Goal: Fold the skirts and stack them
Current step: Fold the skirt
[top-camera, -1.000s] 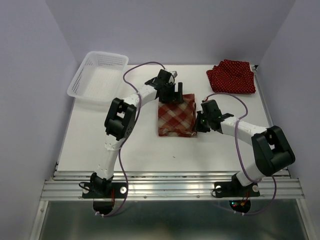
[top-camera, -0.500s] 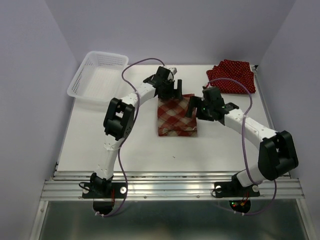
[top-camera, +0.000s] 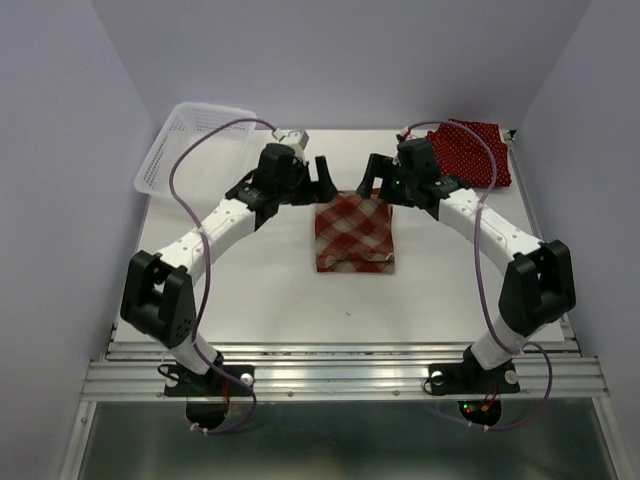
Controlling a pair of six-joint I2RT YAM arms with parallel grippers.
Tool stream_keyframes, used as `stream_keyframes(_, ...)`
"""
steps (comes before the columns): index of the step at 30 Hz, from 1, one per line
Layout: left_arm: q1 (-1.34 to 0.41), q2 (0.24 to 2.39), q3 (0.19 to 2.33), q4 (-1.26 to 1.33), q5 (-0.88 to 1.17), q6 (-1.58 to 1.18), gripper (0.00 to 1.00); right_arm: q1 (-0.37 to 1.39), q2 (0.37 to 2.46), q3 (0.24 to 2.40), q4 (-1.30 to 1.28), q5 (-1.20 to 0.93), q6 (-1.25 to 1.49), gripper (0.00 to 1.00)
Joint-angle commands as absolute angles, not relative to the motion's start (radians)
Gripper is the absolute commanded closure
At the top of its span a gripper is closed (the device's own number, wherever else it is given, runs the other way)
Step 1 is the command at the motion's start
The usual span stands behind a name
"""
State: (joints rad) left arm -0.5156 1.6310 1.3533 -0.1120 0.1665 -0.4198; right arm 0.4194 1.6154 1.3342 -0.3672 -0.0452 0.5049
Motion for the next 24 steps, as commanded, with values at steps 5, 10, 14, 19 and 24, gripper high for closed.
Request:
stream_keyframes(5,-0.571,1.576,1.054,0.056,0.273,-0.465,0.01,0.397,1.810,1.492,-0.322,-0.081,0.525,0.00)
stream_keyframes(10,-0.646,1.568,1.043,0.112,0.281,-0.417,0.01,0.377,1.911,1.531,-0.322,-0.074,0.541,0.00)
stream_keyframes(14,-0.655,1.621,1.049,0.124,0.279,-0.393,0.01,0.359,1.963,1.545,-0.324,-0.071,0.542,0.00)
stream_keyframes(19,-0.655,1.726,1.063,0.111,0.301,-0.364,0.01,0.348,2.043,1.562,-0.324,-0.094,0.538,0.00)
stream_keyframes(24,-0.673,1.763,0.999,0.130,0.350,-0.347,0.01,0.328,2.097,1.583,-0.324,-0.112,0.532,0.00)
